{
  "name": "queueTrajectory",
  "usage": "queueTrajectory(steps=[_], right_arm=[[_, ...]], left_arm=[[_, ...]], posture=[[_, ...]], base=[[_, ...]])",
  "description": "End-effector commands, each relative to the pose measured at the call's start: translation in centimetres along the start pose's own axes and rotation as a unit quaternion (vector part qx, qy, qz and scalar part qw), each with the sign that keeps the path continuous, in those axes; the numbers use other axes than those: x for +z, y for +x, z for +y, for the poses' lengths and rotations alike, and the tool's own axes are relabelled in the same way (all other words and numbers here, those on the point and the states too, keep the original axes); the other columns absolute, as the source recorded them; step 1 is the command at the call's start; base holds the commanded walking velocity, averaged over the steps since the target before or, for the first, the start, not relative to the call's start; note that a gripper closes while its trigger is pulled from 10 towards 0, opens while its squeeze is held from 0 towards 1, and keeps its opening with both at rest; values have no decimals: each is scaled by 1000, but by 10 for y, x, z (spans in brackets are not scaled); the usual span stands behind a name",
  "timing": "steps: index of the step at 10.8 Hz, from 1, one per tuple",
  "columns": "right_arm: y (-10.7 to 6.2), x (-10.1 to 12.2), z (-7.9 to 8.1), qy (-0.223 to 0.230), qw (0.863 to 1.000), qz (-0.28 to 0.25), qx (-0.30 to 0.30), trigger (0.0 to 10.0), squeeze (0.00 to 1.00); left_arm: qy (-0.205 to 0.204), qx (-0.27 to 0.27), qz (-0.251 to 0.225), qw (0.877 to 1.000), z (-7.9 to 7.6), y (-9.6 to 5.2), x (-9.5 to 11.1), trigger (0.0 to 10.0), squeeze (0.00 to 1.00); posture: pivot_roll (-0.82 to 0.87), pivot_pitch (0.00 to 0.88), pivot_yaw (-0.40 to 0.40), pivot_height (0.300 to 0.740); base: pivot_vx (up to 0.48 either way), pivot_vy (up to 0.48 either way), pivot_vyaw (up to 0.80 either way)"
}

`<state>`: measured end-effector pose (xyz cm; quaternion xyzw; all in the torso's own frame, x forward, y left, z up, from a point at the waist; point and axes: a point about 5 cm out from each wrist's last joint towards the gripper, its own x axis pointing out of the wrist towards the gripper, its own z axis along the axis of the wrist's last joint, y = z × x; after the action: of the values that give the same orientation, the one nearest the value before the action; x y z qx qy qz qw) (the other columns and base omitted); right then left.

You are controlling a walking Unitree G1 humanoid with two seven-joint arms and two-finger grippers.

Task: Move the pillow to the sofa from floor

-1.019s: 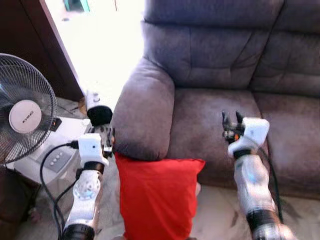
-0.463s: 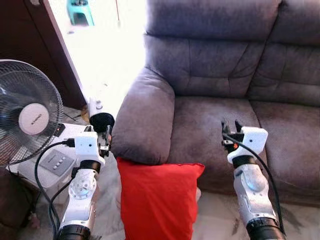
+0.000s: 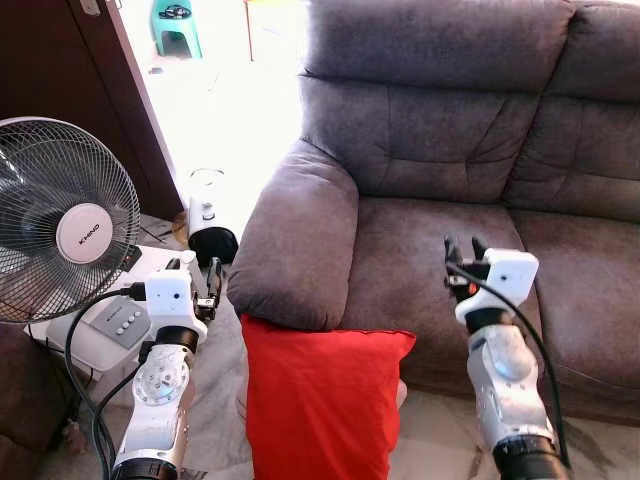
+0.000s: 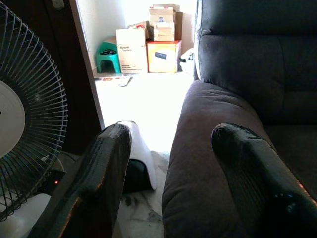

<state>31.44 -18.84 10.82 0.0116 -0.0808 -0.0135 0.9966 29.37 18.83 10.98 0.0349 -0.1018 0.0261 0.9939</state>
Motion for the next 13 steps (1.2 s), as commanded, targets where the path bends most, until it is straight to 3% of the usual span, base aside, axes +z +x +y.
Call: queueTrajectory(steps=[1, 13], right_arm=[[-1, 3, 2, 3, 1000, -5, 0, 10000, 0], [2, 9, 6, -3, 1000, -1, 3, 10000, 0]], left_arm=[[2, -2, 2, 1000, 1, -1, 1, 10000, 0], [-5, -7, 15, 1000, -2, 0, -1, 10000, 0]], posture=[[68, 54, 3, 714], [65, 113, 1, 714]], base=[[0, 0, 0], [0, 0, 0]])
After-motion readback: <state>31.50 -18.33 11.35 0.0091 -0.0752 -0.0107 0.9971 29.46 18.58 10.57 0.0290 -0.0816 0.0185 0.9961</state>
